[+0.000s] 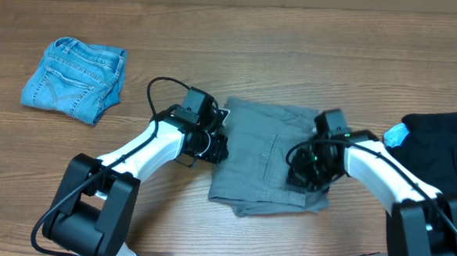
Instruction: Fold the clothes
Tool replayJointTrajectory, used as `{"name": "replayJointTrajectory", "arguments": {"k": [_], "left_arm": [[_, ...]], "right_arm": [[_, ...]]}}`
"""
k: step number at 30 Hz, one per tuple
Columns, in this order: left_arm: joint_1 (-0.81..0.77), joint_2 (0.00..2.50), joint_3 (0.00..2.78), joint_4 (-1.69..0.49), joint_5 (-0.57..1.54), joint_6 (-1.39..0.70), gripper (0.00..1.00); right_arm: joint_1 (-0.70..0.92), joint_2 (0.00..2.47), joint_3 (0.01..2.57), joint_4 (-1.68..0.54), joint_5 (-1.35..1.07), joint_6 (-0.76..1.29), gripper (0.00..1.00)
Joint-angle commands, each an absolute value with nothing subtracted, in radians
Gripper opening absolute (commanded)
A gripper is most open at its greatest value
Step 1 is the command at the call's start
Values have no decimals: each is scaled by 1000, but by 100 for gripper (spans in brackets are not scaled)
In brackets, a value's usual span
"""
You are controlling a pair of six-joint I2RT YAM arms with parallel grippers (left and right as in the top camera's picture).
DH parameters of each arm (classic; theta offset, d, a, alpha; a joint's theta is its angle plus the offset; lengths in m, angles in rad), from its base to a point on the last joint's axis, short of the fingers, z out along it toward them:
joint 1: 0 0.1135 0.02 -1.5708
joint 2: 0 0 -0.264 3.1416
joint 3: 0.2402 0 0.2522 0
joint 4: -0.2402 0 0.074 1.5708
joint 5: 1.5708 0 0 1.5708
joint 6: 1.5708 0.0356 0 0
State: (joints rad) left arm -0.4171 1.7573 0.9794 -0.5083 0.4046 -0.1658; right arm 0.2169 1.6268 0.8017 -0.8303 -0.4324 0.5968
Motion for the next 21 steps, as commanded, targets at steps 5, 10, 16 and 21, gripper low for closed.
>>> {"name": "replayJointTrajectory", "arguments": {"k": [5, 10, 16, 21], "left_arm": [[-319, 1777, 970, -529, 498, -218, 98], [-278, 1779, 969, -525, 622, -218, 100], [-321, 1797, 958, -500, 673, -246, 100], [-308, 1860, 958, -496, 641, -247, 100]], "right_arm": [[199, 1628, 787, -846, -337, 647, 4], [199, 1628, 787, -838, -337, 647, 4], [199, 1628, 787, -835, -337, 647, 4], [199, 1625, 804, -841, -345, 567, 4]]}}
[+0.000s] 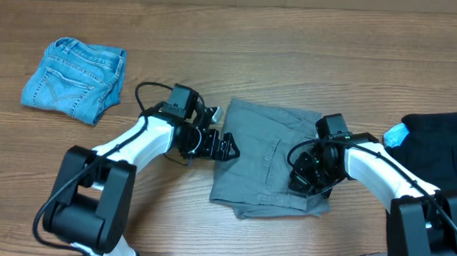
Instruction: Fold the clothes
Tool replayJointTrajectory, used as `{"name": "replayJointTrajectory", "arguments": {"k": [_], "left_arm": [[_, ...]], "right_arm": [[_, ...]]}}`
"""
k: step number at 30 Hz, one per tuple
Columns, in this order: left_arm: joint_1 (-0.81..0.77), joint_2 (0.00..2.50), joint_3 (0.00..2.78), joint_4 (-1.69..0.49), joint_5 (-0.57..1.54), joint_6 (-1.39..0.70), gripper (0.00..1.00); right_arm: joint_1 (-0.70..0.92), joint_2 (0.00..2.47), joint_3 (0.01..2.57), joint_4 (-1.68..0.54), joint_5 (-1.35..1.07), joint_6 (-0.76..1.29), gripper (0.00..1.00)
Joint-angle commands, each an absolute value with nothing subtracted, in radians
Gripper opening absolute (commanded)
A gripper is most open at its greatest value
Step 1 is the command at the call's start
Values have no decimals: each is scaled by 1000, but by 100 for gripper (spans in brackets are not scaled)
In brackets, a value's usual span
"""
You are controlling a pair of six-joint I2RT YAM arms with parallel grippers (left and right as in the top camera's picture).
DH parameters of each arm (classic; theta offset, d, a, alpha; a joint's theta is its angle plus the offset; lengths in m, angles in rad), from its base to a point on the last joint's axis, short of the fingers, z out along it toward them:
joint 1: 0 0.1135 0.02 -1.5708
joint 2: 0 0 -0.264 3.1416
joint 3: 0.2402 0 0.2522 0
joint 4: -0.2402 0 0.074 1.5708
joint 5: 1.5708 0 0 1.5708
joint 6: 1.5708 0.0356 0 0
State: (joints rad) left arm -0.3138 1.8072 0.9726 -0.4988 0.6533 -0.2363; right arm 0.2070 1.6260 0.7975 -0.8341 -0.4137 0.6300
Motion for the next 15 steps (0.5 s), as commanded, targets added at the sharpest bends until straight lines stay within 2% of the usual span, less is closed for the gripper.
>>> {"name": "replayJointTrajectory", "arguments": {"k": [1, 4, 6, 9, 10, 12, 15], "left_arm": [[-304, 1864, 958, -496, 624, -227, 99], [-294, 1864, 962, -496, 622, -174, 96], [-286, 1863, 967, -497, 626, -157, 89], [-274, 1862, 989, -497, 657, -123, 63], [-268, 1862, 1021, -497, 744, -89, 47], [-269, 1862, 1044, -502, 755, -88, 54], [-269, 1862, 1066, -505, 756, -73, 56]], "right_arm": [[199, 1615, 821, -858, -345, 536, 4], [199, 1559, 882, -919, -345, 462, 5], [199, 1523, 928, -990, -345, 463, 6], [199, 1479, 976, -1079, -346, 493, 6], [199, 1466, 976, -1061, -349, 497, 6], [199, 1467, 976, -1045, -370, 497, 6], [214, 1468, 973, -1048, -434, 499, 6]]}}
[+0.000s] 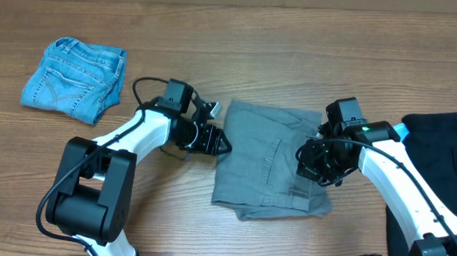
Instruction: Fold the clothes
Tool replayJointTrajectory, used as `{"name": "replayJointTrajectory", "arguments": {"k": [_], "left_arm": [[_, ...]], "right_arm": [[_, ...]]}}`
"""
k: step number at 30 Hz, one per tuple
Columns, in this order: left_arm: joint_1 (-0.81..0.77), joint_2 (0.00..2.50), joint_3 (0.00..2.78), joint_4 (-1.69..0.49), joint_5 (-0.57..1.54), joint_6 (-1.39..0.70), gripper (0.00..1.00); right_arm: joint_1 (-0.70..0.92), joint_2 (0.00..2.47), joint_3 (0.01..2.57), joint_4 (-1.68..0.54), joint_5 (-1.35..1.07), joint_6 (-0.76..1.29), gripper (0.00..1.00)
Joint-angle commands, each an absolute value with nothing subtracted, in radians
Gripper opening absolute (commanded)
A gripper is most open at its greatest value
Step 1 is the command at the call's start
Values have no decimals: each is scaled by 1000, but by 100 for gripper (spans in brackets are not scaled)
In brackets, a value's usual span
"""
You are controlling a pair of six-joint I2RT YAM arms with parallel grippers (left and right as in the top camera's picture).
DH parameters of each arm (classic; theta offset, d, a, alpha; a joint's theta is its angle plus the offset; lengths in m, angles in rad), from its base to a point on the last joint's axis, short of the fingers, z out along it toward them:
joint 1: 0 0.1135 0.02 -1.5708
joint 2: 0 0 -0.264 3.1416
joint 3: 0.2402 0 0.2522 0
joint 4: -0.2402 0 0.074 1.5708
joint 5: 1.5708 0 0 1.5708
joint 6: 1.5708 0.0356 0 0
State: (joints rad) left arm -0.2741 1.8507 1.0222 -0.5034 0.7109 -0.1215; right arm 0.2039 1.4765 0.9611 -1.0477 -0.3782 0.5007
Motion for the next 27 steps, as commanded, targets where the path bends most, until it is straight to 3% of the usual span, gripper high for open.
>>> {"name": "replayJointTrajectory", "arguments": {"k": [1, 5, 10, 12, 18, 20, 22, 27], "left_arm": [[-269, 1862, 1078, -510, 756, -61, 56], [-268, 1862, 1140, -559, 721, -24, 58], [-268, 1862, 1269, -709, 661, 41, 62], [-278, 1862, 1324, -728, 654, 86, 68], [-303, 1880, 1325, -738, 569, 63, 73], [-302, 1906, 1316, -776, 540, 17, 80], [-303, 1946, 1279, -778, 563, -22, 85], [-303, 2056, 1263, -772, 756, -27, 91]], "right_arm": [[233, 1470, 967, -1059, -444, 529, 6], [313, 1473, 922, -1061, -447, 717, 6], [374, 1487, 813, -911, -447, 900, 8], [368, 1498, 771, -861, -447, 941, 10], [363, 1499, 756, -770, -451, 786, 15], [363, 1499, 761, -764, -451, 707, 19], [352, 1499, 788, -751, -447, 618, 26], [304, 1499, 800, -707, -443, 662, 29]]}}
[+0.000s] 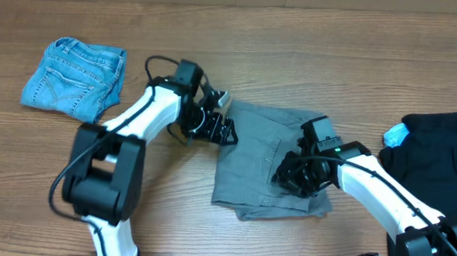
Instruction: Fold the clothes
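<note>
A grey garment (262, 157), folded into a rough rectangle, lies flat at the table's middle. My left gripper (227, 133) is at its far left corner, fingers pointing toward the cloth; from above I cannot make out whether it is open or shut. My right gripper (284, 178) sits over the right-middle of the grey garment, low on the cloth, and its own body hides its fingers. A folded pair of blue jeans (76, 77) rests at the far left. A black garment (439, 155) lies bunched at the right edge.
A small light-blue thing (395, 135) shows at the black garment's left edge. The wooden table (310, 62) stretches across the back. Both arms' cables loop near the grey garment.
My left gripper shifted from the grey garment's left edge to its far left corner. My right gripper moved left, from the right edge onto the garment's right-middle. The cloth's outline looks unchanged.
At first both grippers were at the grey garment's left and right edges. Then the left one sat just off the left edge with its fingers toward the cloth. Later the right arm drew back to the right edge; now it is over the cloth.
</note>
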Tool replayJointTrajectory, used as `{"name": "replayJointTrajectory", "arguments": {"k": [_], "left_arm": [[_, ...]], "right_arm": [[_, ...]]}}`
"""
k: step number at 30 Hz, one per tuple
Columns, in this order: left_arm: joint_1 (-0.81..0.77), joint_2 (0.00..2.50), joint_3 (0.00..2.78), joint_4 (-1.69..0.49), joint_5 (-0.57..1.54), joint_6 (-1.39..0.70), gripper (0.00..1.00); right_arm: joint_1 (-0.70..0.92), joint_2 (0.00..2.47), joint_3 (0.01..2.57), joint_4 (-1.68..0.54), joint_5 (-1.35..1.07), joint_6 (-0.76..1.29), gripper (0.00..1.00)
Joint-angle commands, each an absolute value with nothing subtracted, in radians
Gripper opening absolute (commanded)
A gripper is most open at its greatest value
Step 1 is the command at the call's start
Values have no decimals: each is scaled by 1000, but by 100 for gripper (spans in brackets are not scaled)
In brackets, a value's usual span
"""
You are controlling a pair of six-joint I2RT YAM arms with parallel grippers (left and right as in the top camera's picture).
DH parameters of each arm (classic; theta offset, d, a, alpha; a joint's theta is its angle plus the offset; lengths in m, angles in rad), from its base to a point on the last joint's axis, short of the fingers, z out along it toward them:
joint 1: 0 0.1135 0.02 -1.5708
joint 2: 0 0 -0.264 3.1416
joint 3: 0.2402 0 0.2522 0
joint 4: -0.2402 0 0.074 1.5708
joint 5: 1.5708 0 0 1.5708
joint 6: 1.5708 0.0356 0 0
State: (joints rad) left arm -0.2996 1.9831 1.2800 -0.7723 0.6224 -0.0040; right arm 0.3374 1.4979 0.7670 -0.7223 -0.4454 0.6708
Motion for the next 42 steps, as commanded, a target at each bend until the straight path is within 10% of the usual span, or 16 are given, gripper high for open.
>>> {"name": "replayJointTrajectory", "arguments": {"k": [1, 12, 22, 29, 34, 42], "left_arm": [[-304, 2078, 1263, -772, 775, -29, 91], [-422, 2197, 1263, -750, 846, -30, 83], [-420, 2197, 1266, -706, 867, -30, 39], [-384, 2197, 1274, -722, 891, -30, 64], [-332, 2197, 1274, -826, 887, -30, 88], [-411, 2197, 1264, -801, 753, -178, 91]], "right_arm": [[291, 1499, 800, -704, -443, 686, 29], [175, 1499, 800, -676, -453, 599, 39], [134, 1472, 855, -736, -472, 498, 40], [160, 1561, 775, -680, -474, 817, 8], [189, 1695, 710, -566, -503, 1000, 5], [189, 1759, 711, -524, -565, 1003, 4]]}}
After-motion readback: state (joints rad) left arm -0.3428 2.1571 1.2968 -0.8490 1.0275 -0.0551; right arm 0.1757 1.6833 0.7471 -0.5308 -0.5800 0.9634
